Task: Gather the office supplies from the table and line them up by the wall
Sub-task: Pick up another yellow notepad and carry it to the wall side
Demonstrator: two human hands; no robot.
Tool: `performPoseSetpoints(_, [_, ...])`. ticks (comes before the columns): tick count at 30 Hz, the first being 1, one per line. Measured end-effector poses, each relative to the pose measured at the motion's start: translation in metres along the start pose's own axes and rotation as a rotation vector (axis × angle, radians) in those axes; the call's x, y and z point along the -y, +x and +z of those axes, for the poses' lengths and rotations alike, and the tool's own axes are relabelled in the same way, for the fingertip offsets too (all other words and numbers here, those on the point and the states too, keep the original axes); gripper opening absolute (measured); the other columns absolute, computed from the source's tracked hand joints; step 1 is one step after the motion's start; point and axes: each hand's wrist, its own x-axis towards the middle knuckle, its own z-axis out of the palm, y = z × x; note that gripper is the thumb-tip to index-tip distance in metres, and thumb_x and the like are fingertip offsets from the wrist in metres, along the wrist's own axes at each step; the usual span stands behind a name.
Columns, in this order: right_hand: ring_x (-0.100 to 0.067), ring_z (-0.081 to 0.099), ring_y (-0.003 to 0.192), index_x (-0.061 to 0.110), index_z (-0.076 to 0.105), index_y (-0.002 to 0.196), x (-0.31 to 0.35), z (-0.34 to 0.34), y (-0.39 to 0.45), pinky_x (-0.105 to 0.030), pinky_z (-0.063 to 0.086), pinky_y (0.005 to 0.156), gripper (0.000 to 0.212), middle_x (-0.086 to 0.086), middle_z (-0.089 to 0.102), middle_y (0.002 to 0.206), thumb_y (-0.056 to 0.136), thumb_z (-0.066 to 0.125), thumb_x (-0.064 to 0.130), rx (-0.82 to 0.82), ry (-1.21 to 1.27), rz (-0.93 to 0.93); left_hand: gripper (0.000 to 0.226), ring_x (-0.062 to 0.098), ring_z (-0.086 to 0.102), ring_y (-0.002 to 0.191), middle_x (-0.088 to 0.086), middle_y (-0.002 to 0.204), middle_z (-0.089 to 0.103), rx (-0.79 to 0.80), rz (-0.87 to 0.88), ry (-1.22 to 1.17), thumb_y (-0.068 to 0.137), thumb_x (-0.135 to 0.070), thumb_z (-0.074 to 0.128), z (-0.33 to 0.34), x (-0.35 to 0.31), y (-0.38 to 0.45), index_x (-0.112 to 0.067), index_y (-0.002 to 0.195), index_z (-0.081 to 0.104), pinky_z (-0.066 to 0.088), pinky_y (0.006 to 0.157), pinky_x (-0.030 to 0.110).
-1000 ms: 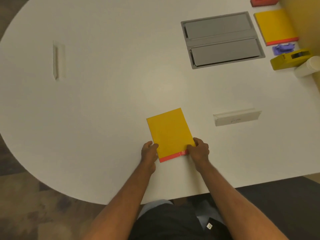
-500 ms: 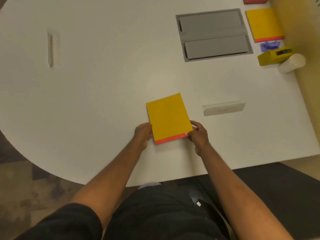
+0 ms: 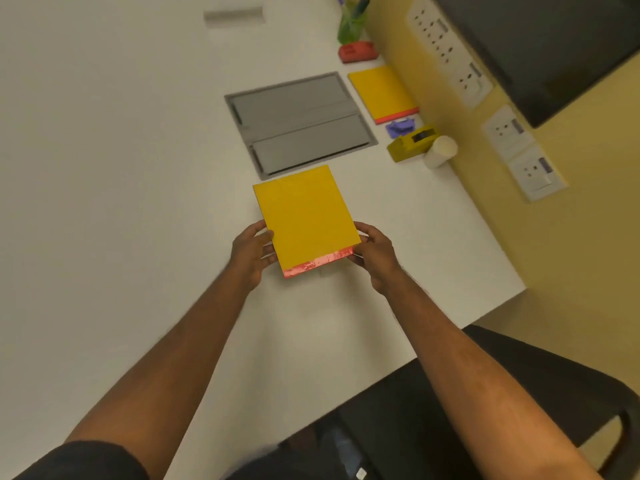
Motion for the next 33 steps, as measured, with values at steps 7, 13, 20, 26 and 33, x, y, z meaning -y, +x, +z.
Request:
performPoseSetpoints(7, [-0.026,0.068,0.114,0.019,0.059,0.137,0.083,-0.054,0.08,-0.034,0.06,0.09,0.049,-0.007,0.071,0.125,0.096,0.049,-0.008,-0.057,0.026,-0.074,0.035,0.027,0.072,0.093,0.007,0.112,0.075,0.131,0.085,0.095,0.097,-0.008,0.056,0.095,-0.074,0.069,-0.019,0.13,0.061,0.058,0.072,0.035])
performPoseSetpoints(13, [-0.026,0.067,0.111,0.012,0.054,0.14,0.142,-0.089,0.173,-0.037,0.057,0.095,0.046,-0.009,0.069,0.128,0.098,0.051,-0.006,-0.107,0.125,-0.08,0.034,0.025,0.073,0.088,0.008,0.11,0.075,0.18,0.117,0.106,0.096,-0.007,0.055,0.169,-0.126,0.152,-0.017,0.127,0.063,0.059,0.071,0.034])
performPoseSetpoints(20, [-0.02,0.062,0.078,0.0,0.054,0.139,0.177,-0.118,0.297,-0.027,0.054,0.071,0.043,-0.019,0.068,0.121,0.097,0.05,-0.01,-0.179,0.034,-0.082,0.033,0.027,0.071,0.101,0.008,0.12,0.071,0.203,0.114,0.077,0.097,-0.006,0.056,0.243,-0.158,0.256,-0.017,0.127,0.062,0.059,0.075,0.034])
performPoseSetpoints(26, [-0.015,0.062,0.088,0.004,0.06,0.136,0.196,-0.134,0.383,-0.021,0.056,0.072,0.043,-0.013,0.065,0.13,0.097,0.047,-0.011,-0.267,-0.01,-0.062,0.033,0.024,0.071,0.098,0.007,0.118,0.07,0.179,0.095,0.012,0.098,-0.006,0.058,0.291,-0.159,0.328,-0.016,0.129,0.059,0.059,0.071,0.032])
performPoseSetpoints(33, [-0.02,0.065,0.095,0.003,0.06,0.126,0.191,-0.131,0.461,-0.026,0.057,0.092,0.037,-0.015,0.062,0.119,0.095,0.051,-0.014,-0.393,0.37,-0.097,0.032,0.021,0.07,0.091,0.011,0.122,0.067,0.152,0.111,-0.008,0.097,0.0,0.057,0.32,-0.153,0.397,-0.01,0.127,0.059,0.059,0.062,0.028])
